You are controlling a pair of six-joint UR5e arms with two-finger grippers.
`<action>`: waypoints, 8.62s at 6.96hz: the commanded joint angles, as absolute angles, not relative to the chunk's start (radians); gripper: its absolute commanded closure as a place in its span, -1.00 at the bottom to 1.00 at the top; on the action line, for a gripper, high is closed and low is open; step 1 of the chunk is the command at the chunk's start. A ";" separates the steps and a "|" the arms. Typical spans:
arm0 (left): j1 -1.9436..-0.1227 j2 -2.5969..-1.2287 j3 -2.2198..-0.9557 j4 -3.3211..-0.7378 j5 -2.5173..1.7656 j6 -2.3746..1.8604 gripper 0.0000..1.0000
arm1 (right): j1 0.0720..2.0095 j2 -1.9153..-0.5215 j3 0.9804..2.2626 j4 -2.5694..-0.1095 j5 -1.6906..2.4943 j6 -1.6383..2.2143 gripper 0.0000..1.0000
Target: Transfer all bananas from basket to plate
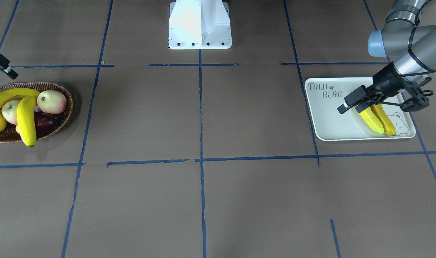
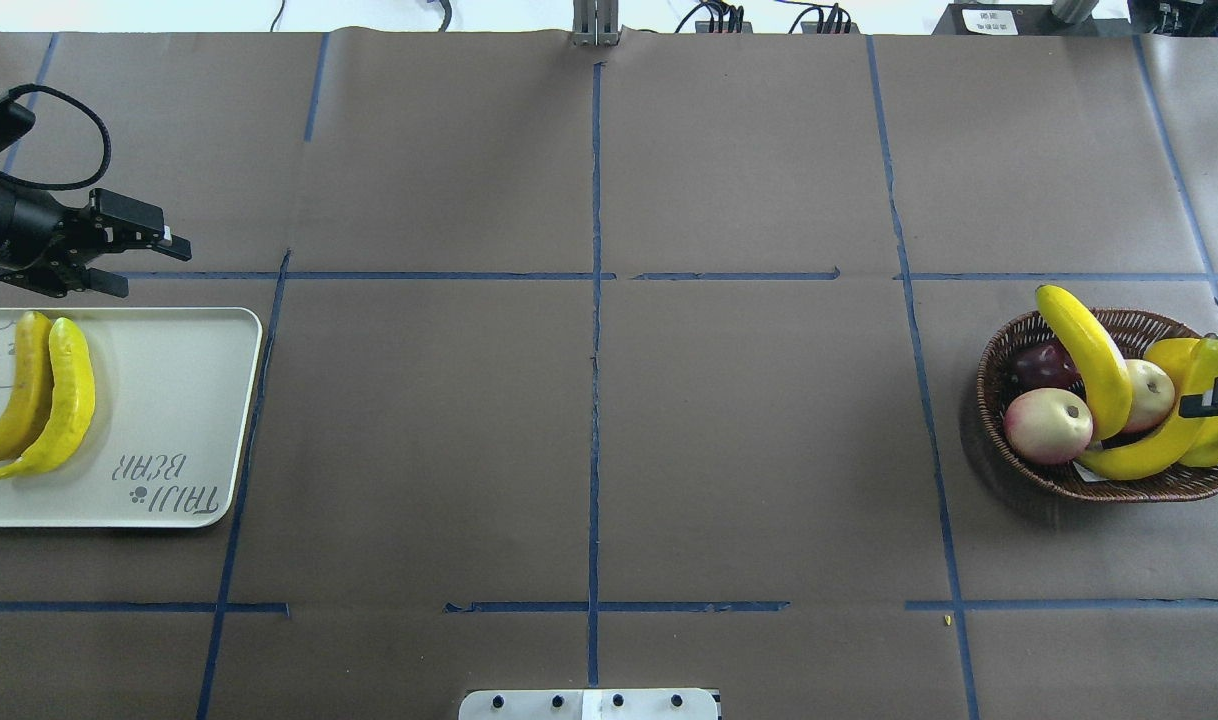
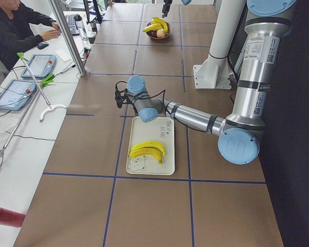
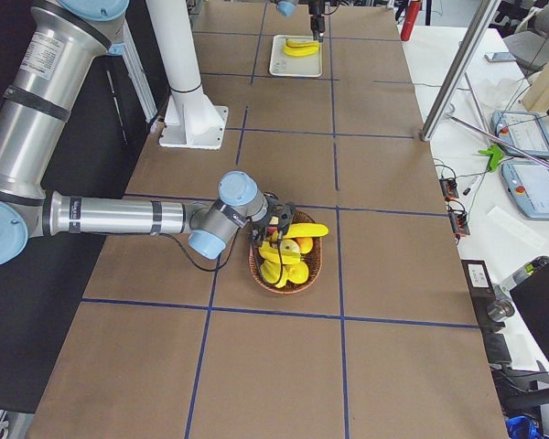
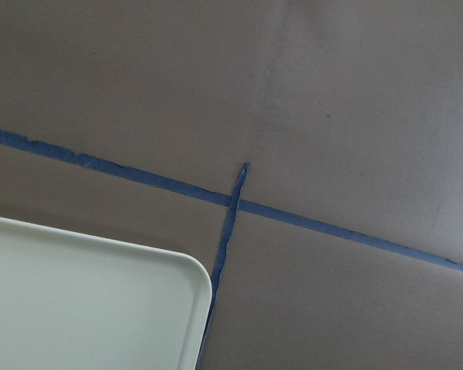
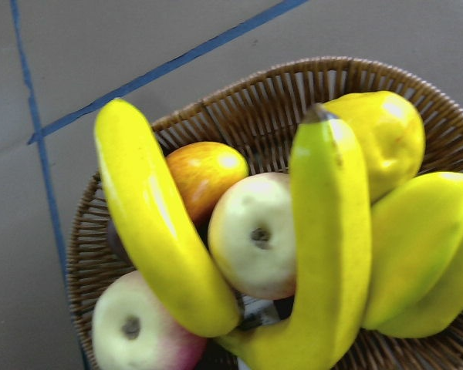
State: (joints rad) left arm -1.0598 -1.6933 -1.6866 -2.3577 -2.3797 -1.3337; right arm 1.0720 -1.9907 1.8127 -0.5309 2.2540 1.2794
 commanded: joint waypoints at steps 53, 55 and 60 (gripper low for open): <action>-0.621 -2.235 -1.615 -2.500 -2.079 -1.638 -0.84 | 0.518 -1.048 1.947 -1.135 1.973 1.295 1.00; -0.621 -2.235 -1.609 -2.500 -2.079 -1.638 -0.82 | 0.525 -1.048 1.947 -1.135 1.976 1.295 1.00; -0.620 -2.235 -1.618 -2.502 -2.080 -1.724 1.00 | 0.525 -1.049 1.947 -1.135 1.976 1.295 0.99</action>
